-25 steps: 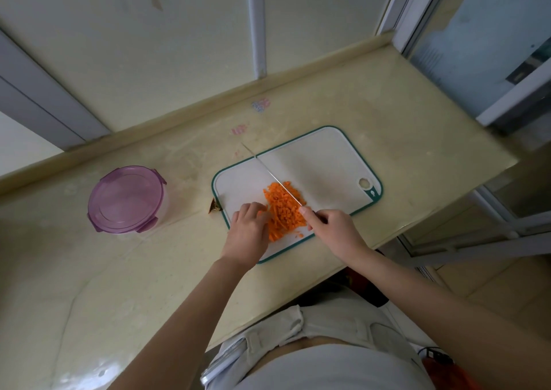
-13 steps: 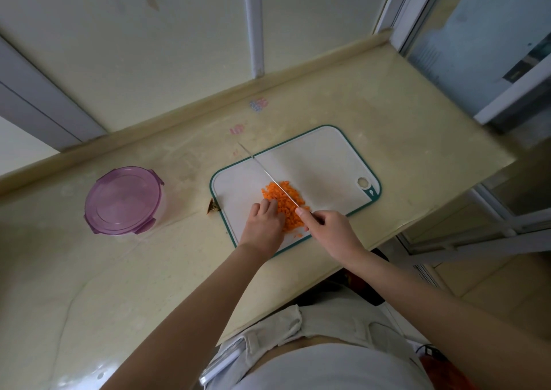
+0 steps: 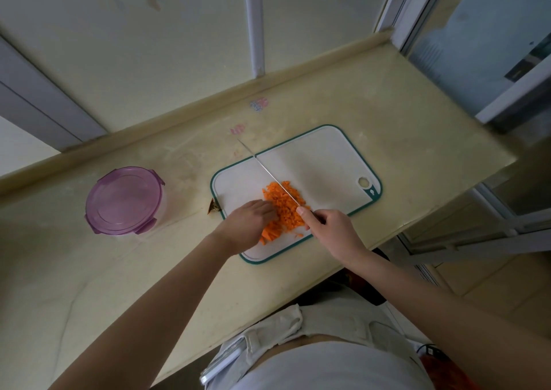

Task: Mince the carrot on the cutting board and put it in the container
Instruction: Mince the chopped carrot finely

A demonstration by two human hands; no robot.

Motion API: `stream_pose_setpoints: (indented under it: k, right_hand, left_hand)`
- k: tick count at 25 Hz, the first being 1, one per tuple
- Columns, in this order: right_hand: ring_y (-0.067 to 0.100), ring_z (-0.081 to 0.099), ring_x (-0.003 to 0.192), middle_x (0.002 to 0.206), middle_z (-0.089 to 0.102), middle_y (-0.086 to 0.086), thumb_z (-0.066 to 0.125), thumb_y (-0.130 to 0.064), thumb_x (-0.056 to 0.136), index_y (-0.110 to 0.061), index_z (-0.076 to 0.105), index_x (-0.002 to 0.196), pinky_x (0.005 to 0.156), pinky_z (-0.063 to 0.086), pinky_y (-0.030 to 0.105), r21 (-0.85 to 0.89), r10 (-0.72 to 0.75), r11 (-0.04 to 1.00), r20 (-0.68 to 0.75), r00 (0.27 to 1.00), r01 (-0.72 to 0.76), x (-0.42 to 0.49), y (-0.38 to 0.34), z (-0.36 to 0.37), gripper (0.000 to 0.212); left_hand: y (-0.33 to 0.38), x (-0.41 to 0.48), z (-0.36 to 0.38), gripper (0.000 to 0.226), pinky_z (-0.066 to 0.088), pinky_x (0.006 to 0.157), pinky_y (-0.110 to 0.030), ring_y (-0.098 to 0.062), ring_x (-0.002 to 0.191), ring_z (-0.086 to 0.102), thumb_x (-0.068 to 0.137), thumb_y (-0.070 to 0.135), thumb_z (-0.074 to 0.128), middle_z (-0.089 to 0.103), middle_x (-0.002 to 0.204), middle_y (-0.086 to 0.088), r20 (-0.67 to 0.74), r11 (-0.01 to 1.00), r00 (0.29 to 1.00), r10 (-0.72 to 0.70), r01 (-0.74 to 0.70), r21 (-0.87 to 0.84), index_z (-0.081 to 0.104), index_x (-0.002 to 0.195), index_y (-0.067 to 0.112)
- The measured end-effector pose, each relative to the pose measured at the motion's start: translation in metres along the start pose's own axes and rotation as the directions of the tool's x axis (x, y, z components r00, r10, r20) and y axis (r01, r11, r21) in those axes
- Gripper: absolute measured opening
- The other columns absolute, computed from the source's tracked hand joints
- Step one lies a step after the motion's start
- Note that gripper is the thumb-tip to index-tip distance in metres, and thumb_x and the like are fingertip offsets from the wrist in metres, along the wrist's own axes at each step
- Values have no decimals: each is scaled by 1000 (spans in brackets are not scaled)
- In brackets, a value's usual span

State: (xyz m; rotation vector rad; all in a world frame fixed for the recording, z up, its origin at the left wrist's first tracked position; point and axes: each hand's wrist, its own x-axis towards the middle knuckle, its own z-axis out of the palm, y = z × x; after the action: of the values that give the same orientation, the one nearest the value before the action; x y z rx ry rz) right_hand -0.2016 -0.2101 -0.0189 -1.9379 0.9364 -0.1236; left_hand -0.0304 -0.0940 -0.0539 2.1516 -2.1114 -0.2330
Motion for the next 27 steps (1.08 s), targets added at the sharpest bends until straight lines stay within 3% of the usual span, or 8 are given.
stream_pose_setpoints:
  k: [3,6,8,10,13,18,25,27]
  right_hand:
    - [5,39,43,48,45,-4,52,-51,91,0,61,66,50,33,21,9,16,1000,0,1000,-16,0,-1,1,58]
    - [2,42,40,40,45,-10,52,-47,92,-12,57,57,47,33,14,25,28,999,11,1000,-28,-2,-5,0,50]
    - [-4,47,41,37,47,-19,53,-41,94,-24,52,55,48,35,11,41,20,999,31,999,-21,-3,-7,0,43]
    - [-7,48,42,38,48,-23,54,-40,94,-27,50,55,49,36,10,43,11,999,33,999,-12,-2,-8,1,41]
    - [0,44,41,39,46,-13,54,-44,93,-21,52,55,47,32,13,32,6,999,16,1000,-6,-1,-7,4,45]
    - [-5,48,42,40,49,-14,53,-43,93,-23,55,57,48,36,9,52,9,999,29,1000,-10,-1,-9,5,42]
    - [-5,49,43,40,50,-23,52,-46,93,-25,55,56,49,35,11,26,39,999,16,999,-40,-1,-10,7,42]
    - [-5,48,43,40,50,-24,52,-46,93,-26,54,56,49,34,12,26,36,999,21,999,-37,-2,-10,6,42]
  left_hand:
    - [-4,-14,3,58,20,113,-30,-23,133,38,77,8,52,44,141,-10,145,997,989,-19,30,-74,47,135,8]
    - [-8,-23,10,69,8,116,-29,-20,141,21,86,31,59,28,150,-6,193,999,981,-19,26,-37,28,145,13]
    - [-9,-25,13,70,13,114,-33,-23,139,27,85,35,62,33,148,-8,192,1000,981,-18,20,-7,32,143,12]
    - [-9,-25,15,68,33,107,-37,-26,126,47,76,33,73,50,134,-10,148,997,989,-12,0,79,46,134,11]
    - [-11,-22,17,66,51,87,-34,-23,101,62,60,33,85,62,110,-6,53,988,998,-25,16,156,60,118,14]
    - [-9,-23,22,63,49,92,-36,-25,113,59,61,27,85,62,120,-9,55,974,998,-24,11,224,62,118,11]
    - [10,-24,30,52,49,64,-32,-25,78,57,57,10,78,59,90,-12,9,940,984,-178,168,296,51,101,4]
    - [16,-26,33,48,47,63,-33,-25,75,55,55,11,78,58,90,-13,18,928,976,-219,202,312,56,97,3]
